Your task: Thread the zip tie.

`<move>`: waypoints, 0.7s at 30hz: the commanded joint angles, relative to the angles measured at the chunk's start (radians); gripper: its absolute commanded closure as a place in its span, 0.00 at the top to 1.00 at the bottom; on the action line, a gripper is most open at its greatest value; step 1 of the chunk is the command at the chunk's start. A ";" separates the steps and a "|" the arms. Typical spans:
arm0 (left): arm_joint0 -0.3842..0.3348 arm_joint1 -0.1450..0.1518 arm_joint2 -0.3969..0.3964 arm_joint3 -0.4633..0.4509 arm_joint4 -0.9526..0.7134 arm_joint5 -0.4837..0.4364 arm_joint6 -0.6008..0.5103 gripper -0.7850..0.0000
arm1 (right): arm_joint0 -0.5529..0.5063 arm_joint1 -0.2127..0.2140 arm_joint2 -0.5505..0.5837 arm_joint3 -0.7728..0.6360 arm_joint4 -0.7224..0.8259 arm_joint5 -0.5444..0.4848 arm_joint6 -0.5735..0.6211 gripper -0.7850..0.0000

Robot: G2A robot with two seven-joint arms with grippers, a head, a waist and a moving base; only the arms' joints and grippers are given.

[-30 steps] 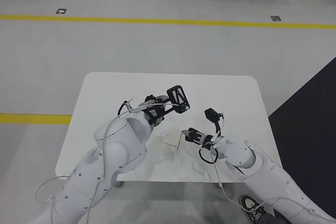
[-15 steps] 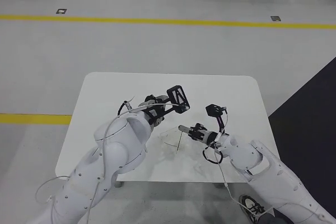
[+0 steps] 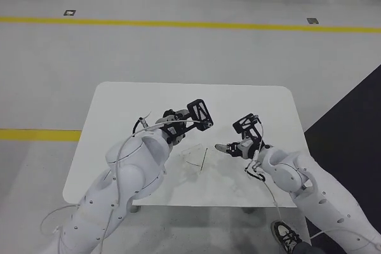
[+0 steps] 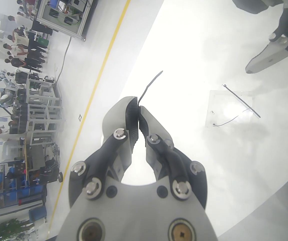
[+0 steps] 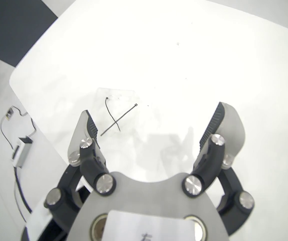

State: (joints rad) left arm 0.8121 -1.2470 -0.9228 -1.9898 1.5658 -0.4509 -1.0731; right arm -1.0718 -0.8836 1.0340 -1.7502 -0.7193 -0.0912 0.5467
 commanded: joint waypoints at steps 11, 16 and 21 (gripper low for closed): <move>0.000 0.000 0.000 0.000 0.000 0.000 0.000 0.00 | -0.003 0.005 0.030 -0.008 -0.097 -0.028 -0.028 1.00; 0.000 0.000 0.000 0.000 0.000 0.000 0.000 0.00 | 0.055 0.015 -0.043 -0.093 -0.596 -0.236 -0.066 1.00; 0.000 0.000 0.000 0.000 0.000 0.000 0.000 0.00 | 0.152 0.018 -0.071 -0.005 -0.740 -0.524 -0.070 1.00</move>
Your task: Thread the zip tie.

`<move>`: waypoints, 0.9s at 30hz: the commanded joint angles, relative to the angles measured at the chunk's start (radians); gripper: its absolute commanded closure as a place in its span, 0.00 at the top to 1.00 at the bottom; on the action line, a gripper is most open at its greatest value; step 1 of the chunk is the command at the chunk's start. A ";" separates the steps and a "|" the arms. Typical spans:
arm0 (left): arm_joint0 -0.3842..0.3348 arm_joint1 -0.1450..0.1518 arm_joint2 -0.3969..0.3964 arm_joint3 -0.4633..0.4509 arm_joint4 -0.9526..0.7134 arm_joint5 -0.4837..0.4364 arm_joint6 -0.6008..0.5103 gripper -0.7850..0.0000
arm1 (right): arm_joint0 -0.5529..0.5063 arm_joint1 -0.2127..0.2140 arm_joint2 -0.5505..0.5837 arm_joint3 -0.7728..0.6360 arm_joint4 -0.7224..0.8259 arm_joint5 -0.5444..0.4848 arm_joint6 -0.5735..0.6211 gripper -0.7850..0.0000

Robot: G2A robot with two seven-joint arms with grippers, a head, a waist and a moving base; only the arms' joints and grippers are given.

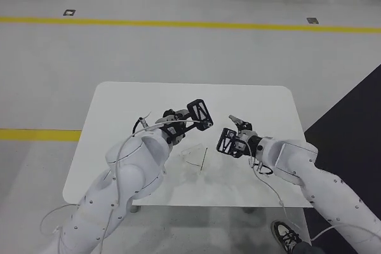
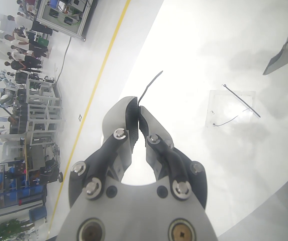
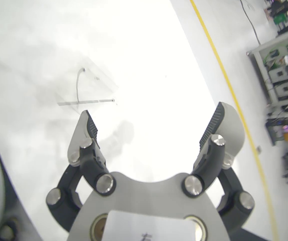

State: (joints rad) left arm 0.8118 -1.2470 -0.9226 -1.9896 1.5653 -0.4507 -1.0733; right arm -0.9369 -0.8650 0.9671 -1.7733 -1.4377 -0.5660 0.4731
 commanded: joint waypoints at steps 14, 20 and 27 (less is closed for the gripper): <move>0.000 0.000 0.000 0.000 0.000 0.000 0.000 0.00 | 0.085 -0.005 0.014 0.079 -0.034 -0.138 -0.069 1.00; 0.000 0.000 0.000 0.000 0.000 0.000 0.000 0.00 | 0.239 -0.021 -0.109 0.057 -0.248 -0.446 -0.154 1.00; 0.000 0.000 0.000 0.000 0.000 0.000 0.000 0.00 | 0.579 -0.073 -0.494 0.325 -0.211 -0.446 -0.467 1.00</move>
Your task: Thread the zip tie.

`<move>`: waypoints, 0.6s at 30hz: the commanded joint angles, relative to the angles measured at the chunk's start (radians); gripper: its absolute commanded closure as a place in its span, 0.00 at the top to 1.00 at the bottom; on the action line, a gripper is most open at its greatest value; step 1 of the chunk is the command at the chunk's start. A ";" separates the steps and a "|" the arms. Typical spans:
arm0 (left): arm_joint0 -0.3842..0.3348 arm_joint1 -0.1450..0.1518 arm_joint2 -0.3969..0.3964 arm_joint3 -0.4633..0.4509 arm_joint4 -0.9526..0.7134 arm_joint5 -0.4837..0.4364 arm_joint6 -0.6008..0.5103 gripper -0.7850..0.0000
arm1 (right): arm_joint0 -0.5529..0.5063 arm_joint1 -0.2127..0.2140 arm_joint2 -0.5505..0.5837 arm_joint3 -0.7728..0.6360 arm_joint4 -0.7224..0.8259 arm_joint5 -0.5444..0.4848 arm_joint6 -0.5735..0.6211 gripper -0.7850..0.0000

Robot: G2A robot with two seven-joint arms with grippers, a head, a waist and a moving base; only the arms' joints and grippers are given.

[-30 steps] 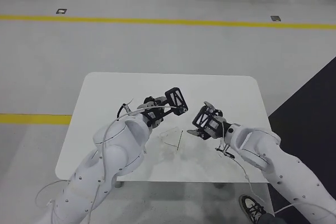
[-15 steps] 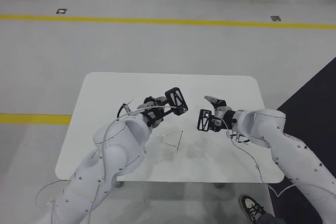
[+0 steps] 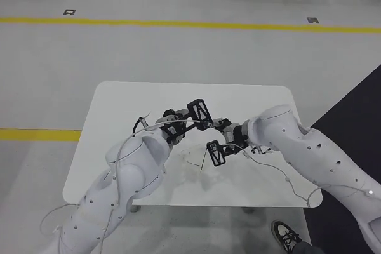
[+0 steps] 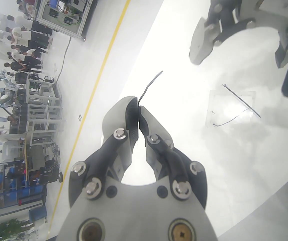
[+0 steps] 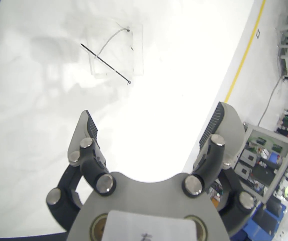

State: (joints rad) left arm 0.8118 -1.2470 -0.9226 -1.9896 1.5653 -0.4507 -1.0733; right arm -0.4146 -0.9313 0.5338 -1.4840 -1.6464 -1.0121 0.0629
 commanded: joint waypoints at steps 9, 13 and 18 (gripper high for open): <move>0.000 0.000 0.000 0.000 0.000 0.000 0.000 0.00 | 0.300 -0.082 -0.356 0.168 -0.132 0.000 -0.283 1.00; 0.000 0.000 0.000 0.000 0.000 0.000 0.000 0.00 | 0.300 -0.082 -0.356 0.168 -0.132 0.000 -0.283 1.00; 0.000 0.000 0.000 0.000 0.000 0.000 0.000 0.00 | 0.278 -0.087 -0.364 0.129 -0.182 0.000 -0.323 1.00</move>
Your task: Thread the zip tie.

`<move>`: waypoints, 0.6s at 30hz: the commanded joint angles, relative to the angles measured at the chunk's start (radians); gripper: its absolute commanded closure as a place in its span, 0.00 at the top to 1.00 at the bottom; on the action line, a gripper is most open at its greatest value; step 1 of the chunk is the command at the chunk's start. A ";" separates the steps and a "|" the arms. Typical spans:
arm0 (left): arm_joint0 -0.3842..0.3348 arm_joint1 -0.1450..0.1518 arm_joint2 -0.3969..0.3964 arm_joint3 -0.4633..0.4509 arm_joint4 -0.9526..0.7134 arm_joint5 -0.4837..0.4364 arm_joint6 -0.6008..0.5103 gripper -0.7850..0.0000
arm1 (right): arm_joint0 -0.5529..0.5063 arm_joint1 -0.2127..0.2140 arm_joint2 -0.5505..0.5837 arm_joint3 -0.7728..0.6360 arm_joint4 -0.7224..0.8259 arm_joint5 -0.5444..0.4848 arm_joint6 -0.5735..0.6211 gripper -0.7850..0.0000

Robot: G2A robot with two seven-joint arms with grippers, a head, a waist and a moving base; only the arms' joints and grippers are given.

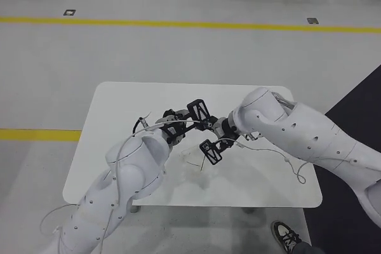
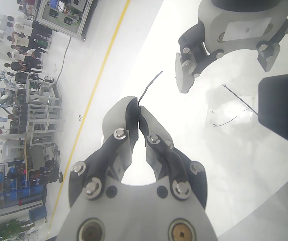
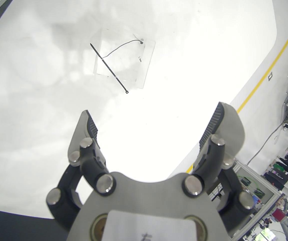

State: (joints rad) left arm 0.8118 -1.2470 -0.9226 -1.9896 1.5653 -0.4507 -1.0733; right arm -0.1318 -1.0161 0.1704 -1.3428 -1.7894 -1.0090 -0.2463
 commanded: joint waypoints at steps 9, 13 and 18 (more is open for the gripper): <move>0.000 0.000 0.000 0.000 0.000 0.000 0.000 0.00 | -0.043 -0.116 0.000 0.176 -0.314 -0.003 -0.247 0.93; 0.022 0.002 -0.014 0.004 0.019 0.014 0.039 0.00 | -0.044 -0.174 0.000 0.285 -0.443 -0.003 -0.401 0.50; 0.037 0.002 -0.019 0.002 0.039 0.007 0.049 0.00 | -0.033 -0.251 0.000 0.407 -0.645 -0.003 -0.561 0.46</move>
State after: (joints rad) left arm 0.8483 -1.2447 -0.9415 -1.9874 1.6025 -0.4430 -1.0220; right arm -0.1660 -1.2538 0.1700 -0.9587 -2.3918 -1.0123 -0.7810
